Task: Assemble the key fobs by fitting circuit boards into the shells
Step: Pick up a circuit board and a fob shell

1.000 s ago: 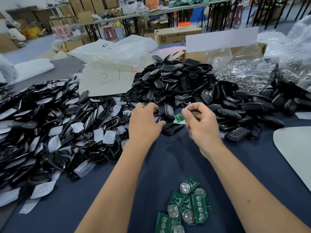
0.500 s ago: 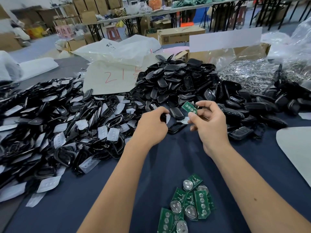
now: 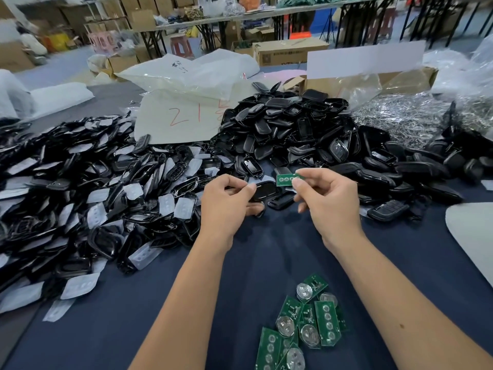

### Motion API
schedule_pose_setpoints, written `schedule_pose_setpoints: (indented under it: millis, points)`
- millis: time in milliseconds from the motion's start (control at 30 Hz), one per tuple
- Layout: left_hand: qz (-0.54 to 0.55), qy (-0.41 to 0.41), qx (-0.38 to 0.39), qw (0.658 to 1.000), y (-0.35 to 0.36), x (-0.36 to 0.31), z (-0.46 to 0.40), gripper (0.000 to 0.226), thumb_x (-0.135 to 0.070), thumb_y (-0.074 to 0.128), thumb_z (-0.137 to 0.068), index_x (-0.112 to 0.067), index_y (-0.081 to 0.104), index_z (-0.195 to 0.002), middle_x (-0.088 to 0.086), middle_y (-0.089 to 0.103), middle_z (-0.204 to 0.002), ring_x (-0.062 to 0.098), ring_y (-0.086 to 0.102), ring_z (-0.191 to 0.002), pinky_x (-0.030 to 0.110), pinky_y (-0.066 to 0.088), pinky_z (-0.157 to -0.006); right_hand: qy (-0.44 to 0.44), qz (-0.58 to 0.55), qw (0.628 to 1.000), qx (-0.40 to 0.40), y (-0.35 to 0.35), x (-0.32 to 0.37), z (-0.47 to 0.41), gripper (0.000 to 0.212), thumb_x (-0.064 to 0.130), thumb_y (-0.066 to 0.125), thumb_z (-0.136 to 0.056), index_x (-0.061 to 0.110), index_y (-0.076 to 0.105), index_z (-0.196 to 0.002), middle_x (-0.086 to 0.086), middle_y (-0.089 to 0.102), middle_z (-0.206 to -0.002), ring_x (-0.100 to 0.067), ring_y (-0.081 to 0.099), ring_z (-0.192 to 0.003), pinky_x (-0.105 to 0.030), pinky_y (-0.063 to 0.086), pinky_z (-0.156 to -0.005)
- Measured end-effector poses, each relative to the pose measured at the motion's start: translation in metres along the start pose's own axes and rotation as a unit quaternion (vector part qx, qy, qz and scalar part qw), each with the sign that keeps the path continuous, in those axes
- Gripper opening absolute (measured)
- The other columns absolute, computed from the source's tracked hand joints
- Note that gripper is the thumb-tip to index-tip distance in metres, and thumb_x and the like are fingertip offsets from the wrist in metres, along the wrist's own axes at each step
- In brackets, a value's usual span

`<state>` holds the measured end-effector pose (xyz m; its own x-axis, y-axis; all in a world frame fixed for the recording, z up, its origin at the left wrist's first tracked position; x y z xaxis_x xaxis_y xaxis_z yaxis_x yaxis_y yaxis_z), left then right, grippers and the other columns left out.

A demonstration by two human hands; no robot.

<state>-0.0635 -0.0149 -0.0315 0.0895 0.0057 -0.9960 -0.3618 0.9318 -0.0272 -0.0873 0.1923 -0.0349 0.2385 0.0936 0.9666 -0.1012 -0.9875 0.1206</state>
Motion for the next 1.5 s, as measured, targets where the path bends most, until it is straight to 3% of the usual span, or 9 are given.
schedule_pose_setpoints:
  millis: [100,267,400,600,733,1000,1200,1367,1500]
  points:
    - [0.000,-0.025,0.022,0.999,0.002,0.001,0.000,0.002,0.000,0.066,-0.096,0.000,0.066,-0.094,0.013,0.070,-0.088,0.030,0.077,-0.066,0.033,0.065,-0.069,-0.005,0.017,1.000,0.014,0.002,-0.002,0.002,0.009,0.009,0.080,-0.091,0.014,0.077,-0.097,-0.006,0.074,-0.073,-0.015,0.067,-0.056,-0.022,0.053,-0.052]
    - [0.031,-0.041,0.043,0.998,0.004,0.000,0.002,0.005,0.004,0.062,-0.096,0.003,0.067,-0.094,0.014,0.071,-0.086,0.029,0.076,-0.064,0.033,0.065,-0.070,0.000,-0.005,0.999,0.045,0.012,-0.004,0.007,0.014,0.006,0.082,-0.088,0.011,0.076,-0.099,-0.007,0.077,-0.077,-0.019,0.072,-0.061,-0.025,0.057,-0.055]
    - [0.031,-0.044,0.048,0.997,0.003,0.002,0.002,0.005,0.003,0.062,-0.097,0.003,0.067,-0.095,0.024,0.071,-0.098,0.029,0.076,-0.065,0.037,0.066,-0.074,0.000,0.006,0.998,0.064,0.016,-0.004,0.009,0.016,0.003,0.081,-0.088,0.011,0.077,-0.101,-0.006,0.078,-0.080,-0.021,0.073,-0.064,-0.025,0.058,-0.056]
    - [0.036,-0.044,0.058,0.997,0.004,0.003,0.003,0.008,0.002,0.063,-0.097,0.000,0.069,-0.092,0.017,0.073,-0.091,0.030,0.076,-0.067,0.033,0.065,-0.071,0.005,0.022,0.997,0.072,0.018,-0.003,0.010,0.018,0.002,0.080,-0.089,0.014,0.079,-0.103,-0.008,0.078,-0.079,-0.021,0.072,-0.064,-0.026,0.058,-0.058]
    - [0.028,-0.035,0.070,0.997,0.006,0.003,0.005,0.009,0.000,0.064,-0.097,-0.002,0.069,-0.090,0.025,0.072,-0.100,0.031,0.076,-0.068,0.033,0.064,-0.070,0.001,0.041,0.997,0.071,0.019,-0.001,0.011,0.017,0.001,0.080,-0.089,0.012,0.079,-0.102,-0.008,0.077,-0.079,-0.020,0.072,-0.063,-0.026,0.058,-0.056]
    - [0.018,-0.019,0.063,0.998,0.007,0.003,0.007,0.003,0.003,0.070,-0.093,0.002,0.068,-0.090,0.016,0.076,-0.087,0.030,0.074,-0.063,0.030,0.062,-0.066,0.013,0.117,0.991,0.056,0.019,-0.001,0.013,0.013,0.007,0.081,-0.087,0.017,0.080,-0.096,-0.003,0.077,-0.076,-0.016,0.071,-0.057,-0.024,0.056,-0.053]
    - [0.001,-0.001,0.067,0.998,0.011,0.001,0.010,0.009,0.005,0.074,-0.089,0.003,0.066,-0.093,0.019,0.077,-0.090,0.024,0.072,-0.062,0.030,0.062,-0.066,0.008,0.191,0.981,0.017,0.016,0.002,0.017,0.013,0.027,0.088,-0.082,0.030,0.075,-0.084,0.000,0.072,-0.071,-0.023,0.070,-0.060,-0.037,0.058,-0.053]
    - [-0.019,0.022,0.070,0.997,0.009,-0.001,0.009,0.013,0.002,0.074,-0.088,-0.008,0.066,-0.086,0.015,0.076,-0.085,0.018,0.068,-0.056,0.026,0.057,-0.062,0.027,0.234,0.972,-0.016,0.014,0.001,0.015,0.033,0.041,0.092,-0.074,0.027,0.064,-0.085,0.002,0.068,-0.061,-0.007,0.063,-0.056,-0.028,0.046,-0.059]
    - [-0.013,0.027,0.086,0.996,0.006,-0.003,0.009,0.011,0.003,0.075,-0.088,-0.005,0.067,-0.088,0.016,0.074,-0.084,0.017,0.063,-0.055,0.031,0.056,-0.064,0.050,0.211,0.976,0.015,0.016,-0.001,0.017,0.023,0.037,0.090,-0.078,0.029,0.073,-0.091,0.002,0.072,-0.076,-0.009,0.066,-0.061,-0.030,0.051,-0.053]
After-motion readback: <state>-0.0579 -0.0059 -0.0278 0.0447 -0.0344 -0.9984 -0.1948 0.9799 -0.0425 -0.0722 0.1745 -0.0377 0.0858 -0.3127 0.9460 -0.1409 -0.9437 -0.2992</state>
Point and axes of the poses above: each hand's wrist, its own z-axis away from the middle knuckle, its own y-axis out of the palm, x = y × z, the point moved 6 cm from there along -z, towards the middle knuckle
